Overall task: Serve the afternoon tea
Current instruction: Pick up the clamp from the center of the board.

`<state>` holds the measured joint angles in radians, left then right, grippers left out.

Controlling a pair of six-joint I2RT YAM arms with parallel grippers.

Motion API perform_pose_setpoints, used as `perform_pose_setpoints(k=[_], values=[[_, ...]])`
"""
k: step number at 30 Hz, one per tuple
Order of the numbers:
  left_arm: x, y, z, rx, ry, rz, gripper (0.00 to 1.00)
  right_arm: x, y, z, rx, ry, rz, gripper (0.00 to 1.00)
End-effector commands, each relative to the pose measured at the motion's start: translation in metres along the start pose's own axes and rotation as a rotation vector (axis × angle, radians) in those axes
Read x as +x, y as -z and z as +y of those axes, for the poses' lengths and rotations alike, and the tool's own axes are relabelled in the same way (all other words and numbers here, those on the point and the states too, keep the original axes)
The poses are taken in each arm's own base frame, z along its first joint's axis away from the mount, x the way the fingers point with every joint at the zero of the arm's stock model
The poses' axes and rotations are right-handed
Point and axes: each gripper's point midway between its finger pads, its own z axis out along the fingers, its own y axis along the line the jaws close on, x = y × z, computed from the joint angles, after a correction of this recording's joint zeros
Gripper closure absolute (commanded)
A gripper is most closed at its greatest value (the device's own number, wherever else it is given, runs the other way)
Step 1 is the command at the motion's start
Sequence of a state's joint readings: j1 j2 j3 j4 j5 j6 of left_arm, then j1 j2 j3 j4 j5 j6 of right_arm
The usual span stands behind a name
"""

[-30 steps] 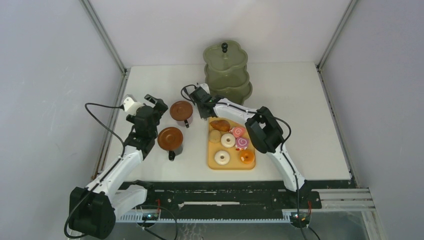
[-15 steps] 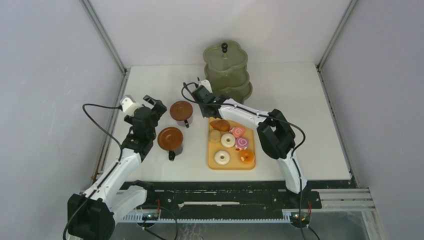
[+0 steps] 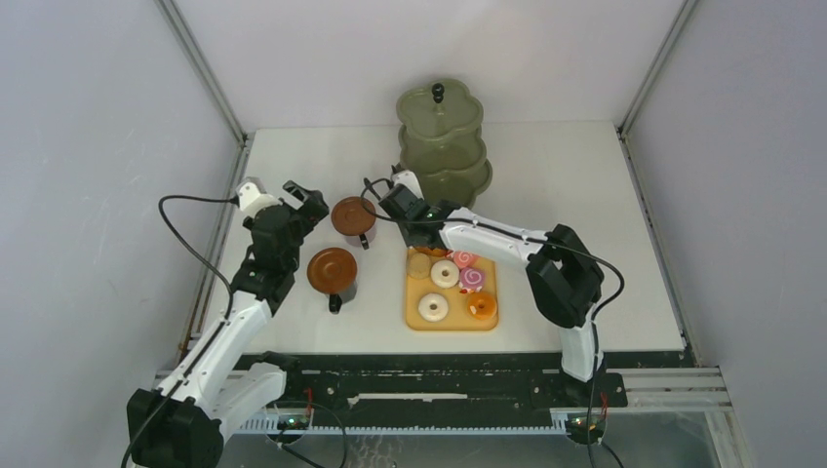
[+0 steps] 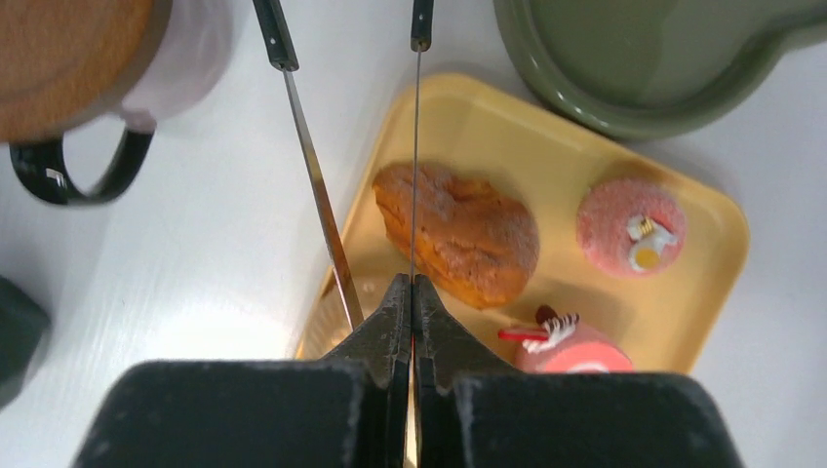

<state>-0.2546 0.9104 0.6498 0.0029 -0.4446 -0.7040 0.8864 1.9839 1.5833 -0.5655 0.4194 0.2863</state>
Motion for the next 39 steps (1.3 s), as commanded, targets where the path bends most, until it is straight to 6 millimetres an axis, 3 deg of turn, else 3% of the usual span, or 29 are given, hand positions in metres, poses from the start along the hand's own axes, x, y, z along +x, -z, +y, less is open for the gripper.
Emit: perform_pose_setpoints(k=[1, 15, 26, 39], values=[[-0.024, 0.01, -0.033, 0.124, -0.03, -0.012, 0.02, -0.016, 0.038, 0.001, -0.012, -0.043, -0.098, 1.0], [-0.02, 0.045, -0.062, 0.264, -0.11, 0.035, 0.03, 0.048, 0.073, -0.005, 0.025, -0.077, -0.068, 1.0], [0.01, 0.068, -0.092, 0.395, -0.229, 0.156, 0.05, 0.062, 0.121, -0.002, 0.014, -0.089, -0.13, 1.0], [0.048, 0.071, -0.103, 0.436, -0.281, 0.283, 0.04, 0.076, 0.172, 0.023, -0.033, -0.056, -0.213, 1.0]])
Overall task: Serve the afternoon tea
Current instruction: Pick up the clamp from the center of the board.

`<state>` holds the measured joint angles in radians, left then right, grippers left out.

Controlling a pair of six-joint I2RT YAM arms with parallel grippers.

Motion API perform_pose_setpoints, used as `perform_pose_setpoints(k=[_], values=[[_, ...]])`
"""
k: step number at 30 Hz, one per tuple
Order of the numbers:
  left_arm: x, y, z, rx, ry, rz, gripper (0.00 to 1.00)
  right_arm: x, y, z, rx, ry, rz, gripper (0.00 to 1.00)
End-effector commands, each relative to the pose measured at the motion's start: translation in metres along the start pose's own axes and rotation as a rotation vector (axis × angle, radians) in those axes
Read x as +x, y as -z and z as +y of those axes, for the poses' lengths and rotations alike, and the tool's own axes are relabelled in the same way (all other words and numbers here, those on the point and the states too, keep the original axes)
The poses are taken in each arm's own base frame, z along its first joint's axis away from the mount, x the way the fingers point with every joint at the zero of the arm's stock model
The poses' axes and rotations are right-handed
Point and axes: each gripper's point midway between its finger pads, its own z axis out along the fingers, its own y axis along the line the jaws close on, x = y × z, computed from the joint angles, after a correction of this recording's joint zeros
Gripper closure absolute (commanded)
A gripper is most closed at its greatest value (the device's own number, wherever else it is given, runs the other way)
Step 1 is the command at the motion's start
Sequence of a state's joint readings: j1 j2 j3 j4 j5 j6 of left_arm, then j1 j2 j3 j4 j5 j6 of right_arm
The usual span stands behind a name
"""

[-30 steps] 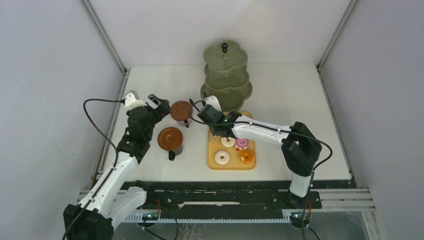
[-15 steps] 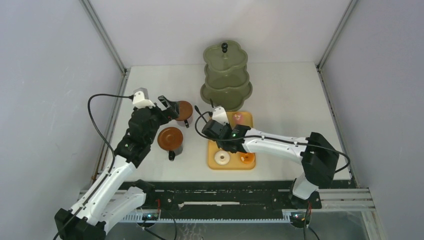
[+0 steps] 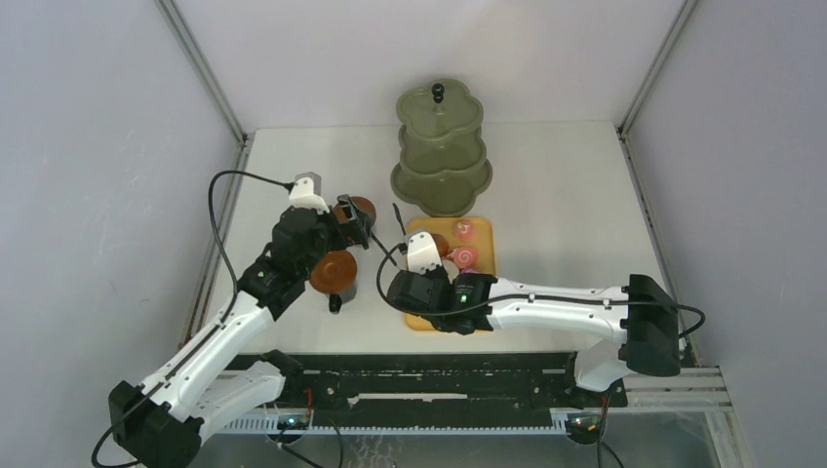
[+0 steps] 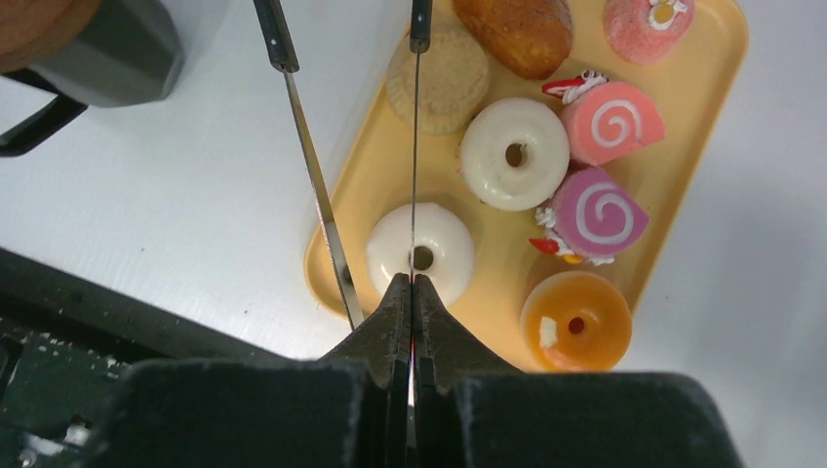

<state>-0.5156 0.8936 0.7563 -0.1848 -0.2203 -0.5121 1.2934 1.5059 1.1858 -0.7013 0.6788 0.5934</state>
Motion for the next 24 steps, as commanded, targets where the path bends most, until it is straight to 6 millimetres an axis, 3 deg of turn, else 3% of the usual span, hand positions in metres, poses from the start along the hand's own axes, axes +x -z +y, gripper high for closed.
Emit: perform_pose_setpoints(k=[1, 10, 18, 24], values=[[-0.018, 0.002, -0.022, 0.064, -0.015, -0.017, 0.04, -0.018, 0.022, -0.002, 0.001, -0.069, -0.089, 1.0], [-0.004, 0.004, -0.03, 0.078, 0.04, 0.046, 0.14, -0.025, 0.036, -0.005, 0.012, -0.075, -0.148, 1.0], [-0.003, 0.0, -0.056, 0.144, 0.086, 0.094, 0.25, -0.03, 0.043, -0.002, 0.017, -0.057, -0.194, 1.0], [0.009, 0.0, -0.079, 0.209, 0.093, 0.165, 0.31, -0.036, 0.043, -0.004, 0.05, -0.056, -0.24, 1.0]])
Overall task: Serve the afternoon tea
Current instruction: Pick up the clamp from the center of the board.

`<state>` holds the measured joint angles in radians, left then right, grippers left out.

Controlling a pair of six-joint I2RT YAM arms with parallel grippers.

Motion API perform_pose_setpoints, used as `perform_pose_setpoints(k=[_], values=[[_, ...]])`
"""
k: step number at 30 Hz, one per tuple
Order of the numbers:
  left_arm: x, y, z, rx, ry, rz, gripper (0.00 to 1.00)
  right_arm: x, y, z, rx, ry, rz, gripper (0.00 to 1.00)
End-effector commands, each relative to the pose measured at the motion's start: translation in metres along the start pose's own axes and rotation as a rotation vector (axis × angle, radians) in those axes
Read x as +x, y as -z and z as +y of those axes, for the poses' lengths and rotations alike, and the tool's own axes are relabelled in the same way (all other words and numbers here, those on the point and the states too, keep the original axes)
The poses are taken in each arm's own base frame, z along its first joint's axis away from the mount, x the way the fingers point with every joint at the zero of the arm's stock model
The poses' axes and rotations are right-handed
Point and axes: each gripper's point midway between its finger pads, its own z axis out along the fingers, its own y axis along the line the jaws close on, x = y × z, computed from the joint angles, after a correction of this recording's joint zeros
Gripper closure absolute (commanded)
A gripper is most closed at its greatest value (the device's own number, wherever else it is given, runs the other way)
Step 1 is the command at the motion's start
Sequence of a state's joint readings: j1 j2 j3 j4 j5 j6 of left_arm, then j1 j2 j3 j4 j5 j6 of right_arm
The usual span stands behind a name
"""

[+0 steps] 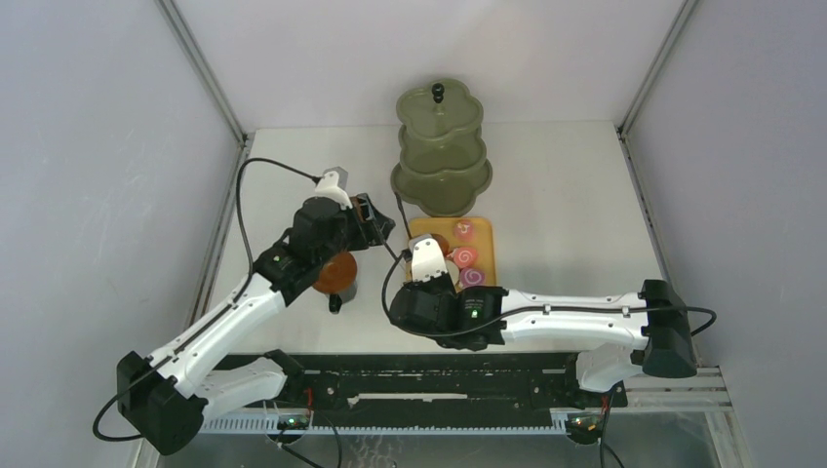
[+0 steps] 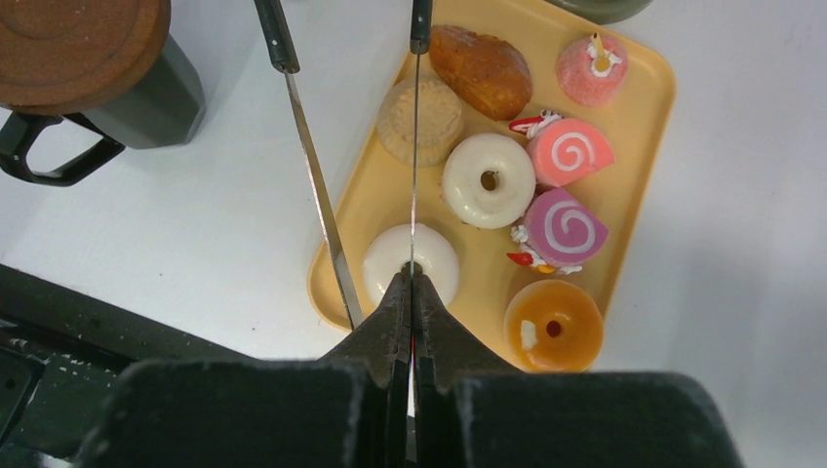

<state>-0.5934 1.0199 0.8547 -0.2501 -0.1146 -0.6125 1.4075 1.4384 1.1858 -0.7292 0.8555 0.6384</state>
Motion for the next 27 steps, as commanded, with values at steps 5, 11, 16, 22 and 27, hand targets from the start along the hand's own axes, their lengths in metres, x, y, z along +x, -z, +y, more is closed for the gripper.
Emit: perform_pose_setpoints(k=[5, 11, 16, 22, 27], values=[[-0.003, 0.009, -0.034, 0.107, 0.04, 0.019, 0.35, -0.025, 0.005, -0.004, 0.051, -0.047, -0.121, 1.0], [0.002, 0.007, -0.034, 0.119, 0.072, 0.017, 0.62, -0.023, 0.003, 0.002, 0.064, -0.033, -0.139, 1.0], [0.005, 0.003, -0.037, 0.137, 0.083, 0.023, 0.8, -0.017, 0.0, 0.002, 0.082, -0.047, -0.132, 1.0], [0.007, 0.002, -0.037, 0.145, 0.089, 0.013, 1.0, -0.019, -0.003, -0.001, 0.095, -0.109, -0.133, 1.0], [0.0, 0.004, -0.038, 0.153, 0.117, -0.035, 1.0, -0.026, -0.007, -0.003, 0.098, -0.152, -0.141, 0.82]])
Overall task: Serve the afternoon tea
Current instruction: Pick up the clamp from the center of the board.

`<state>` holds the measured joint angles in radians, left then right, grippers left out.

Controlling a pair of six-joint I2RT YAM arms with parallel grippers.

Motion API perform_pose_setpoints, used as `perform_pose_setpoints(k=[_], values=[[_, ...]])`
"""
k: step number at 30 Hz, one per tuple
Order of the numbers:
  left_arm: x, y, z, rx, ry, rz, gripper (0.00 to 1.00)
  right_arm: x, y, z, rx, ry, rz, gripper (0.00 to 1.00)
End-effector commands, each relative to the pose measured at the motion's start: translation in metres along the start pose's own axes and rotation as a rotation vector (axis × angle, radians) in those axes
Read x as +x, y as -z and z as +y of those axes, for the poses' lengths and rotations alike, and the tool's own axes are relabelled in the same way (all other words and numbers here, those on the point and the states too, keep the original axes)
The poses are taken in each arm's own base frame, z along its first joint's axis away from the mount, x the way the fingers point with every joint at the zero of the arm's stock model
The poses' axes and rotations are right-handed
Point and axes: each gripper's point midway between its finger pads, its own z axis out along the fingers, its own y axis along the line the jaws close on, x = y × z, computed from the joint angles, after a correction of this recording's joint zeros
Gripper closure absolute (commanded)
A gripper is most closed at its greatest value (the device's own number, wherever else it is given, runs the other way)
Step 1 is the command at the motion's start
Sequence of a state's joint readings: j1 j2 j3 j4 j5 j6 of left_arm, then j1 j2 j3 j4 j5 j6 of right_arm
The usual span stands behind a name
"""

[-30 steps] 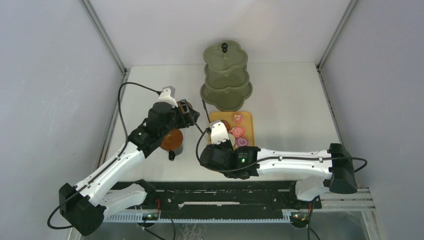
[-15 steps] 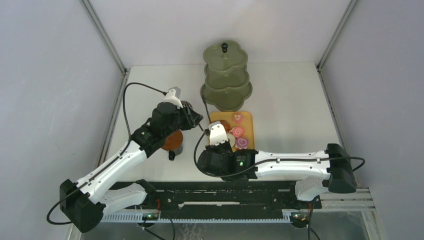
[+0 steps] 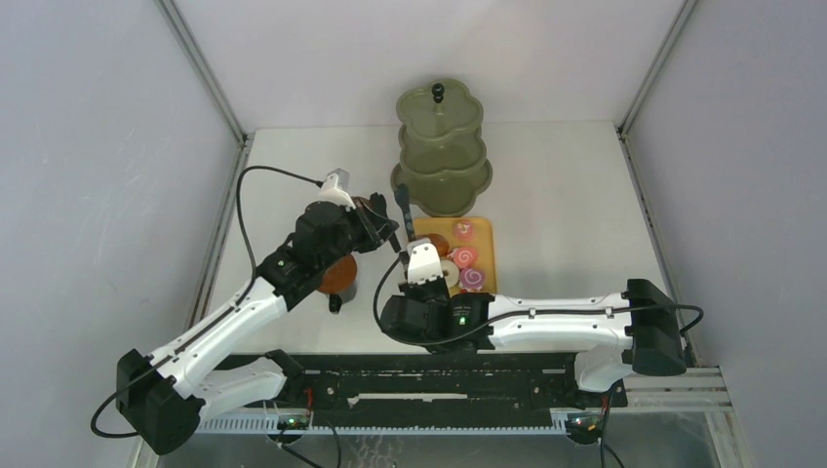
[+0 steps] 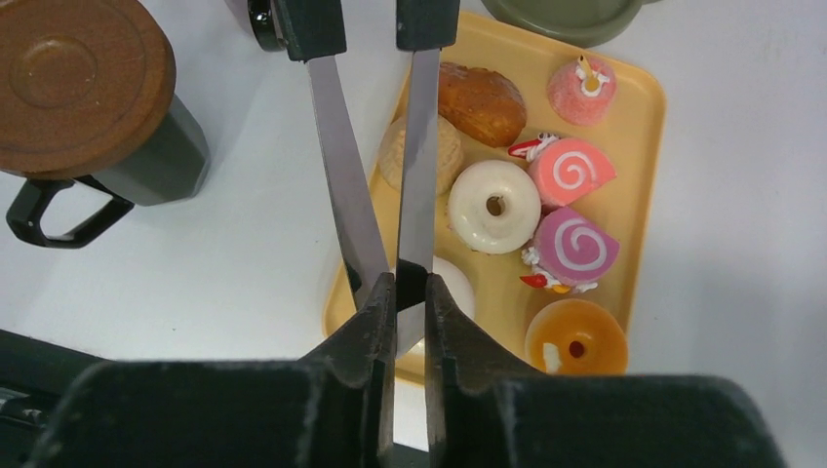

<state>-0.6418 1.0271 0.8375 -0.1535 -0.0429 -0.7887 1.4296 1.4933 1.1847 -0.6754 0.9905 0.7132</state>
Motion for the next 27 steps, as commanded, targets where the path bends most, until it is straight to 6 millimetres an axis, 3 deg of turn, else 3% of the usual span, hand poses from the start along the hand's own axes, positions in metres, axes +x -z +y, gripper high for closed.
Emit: perform_pose_setpoints(k=[1, 4, 7, 18, 20, 27], values=[[-0.007, 0.004, 0.0, 0.022, -0.045, -0.06, 1.0, -0.02, -0.001, -0.006, 0.017, -0.097, -0.049, 0.77], [-0.007, 0.003, -0.001, 0.027, -0.03, -0.073, 1.0, -0.027, -0.002, -0.005, 0.005, -0.11, -0.061, 0.65], [-0.006, 0.0, -0.001, 0.023, -0.022, -0.08, 1.0, -0.036, -0.003, -0.005, -0.007, -0.125, -0.075, 0.6], [0.0, -0.009, -0.007, 0.025, -0.012, -0.08, 1.0, -0.053, -0.016, -0.003, -0.005, -0.128, -0.091, 0.58], [0.001, -0.01, -0.008, 0.025, -0.012, -0.077, 1.0, -0.065, -0.017, 0.002, -0.002, -0.135, -0.103, 0.57], [0.003, -0.009, -0.008, 0.025, -0.005, -0.083, 1.0, -0.073, -0.037, 0.003, 0.048, -0.115, -0.096, 0.58]])
